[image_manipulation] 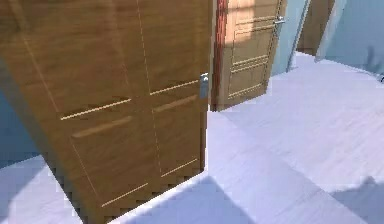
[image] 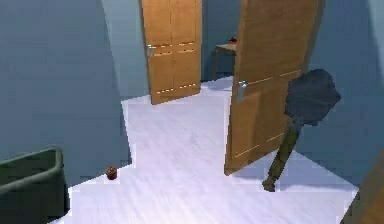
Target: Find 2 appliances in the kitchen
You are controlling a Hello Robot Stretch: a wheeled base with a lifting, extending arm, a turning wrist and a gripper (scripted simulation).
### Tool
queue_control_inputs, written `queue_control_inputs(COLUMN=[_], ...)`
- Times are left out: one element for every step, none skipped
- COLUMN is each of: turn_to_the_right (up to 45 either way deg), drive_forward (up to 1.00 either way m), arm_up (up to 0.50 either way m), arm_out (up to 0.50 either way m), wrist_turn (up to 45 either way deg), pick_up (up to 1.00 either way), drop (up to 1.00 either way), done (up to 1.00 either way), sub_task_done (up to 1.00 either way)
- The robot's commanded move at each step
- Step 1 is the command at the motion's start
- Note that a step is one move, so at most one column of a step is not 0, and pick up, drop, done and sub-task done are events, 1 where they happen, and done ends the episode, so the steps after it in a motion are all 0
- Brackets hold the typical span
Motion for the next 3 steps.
queue_control_inputs(turn_to_the_right=[0.0,0.0,15.0], drive_forward=[1.00,0.60,0.00], arm_up=[0.00,0.00,0.00], arm_out=[0.00,0.00,0.00], wrist_turn=[0.0,0.0,0.0], pick_up=[0.00,0.00,0.00], drop=[0.00,0.00,0.00], done=[0.00,0.00,0.00], sub_task_done=[0.00,0.00,0.00])
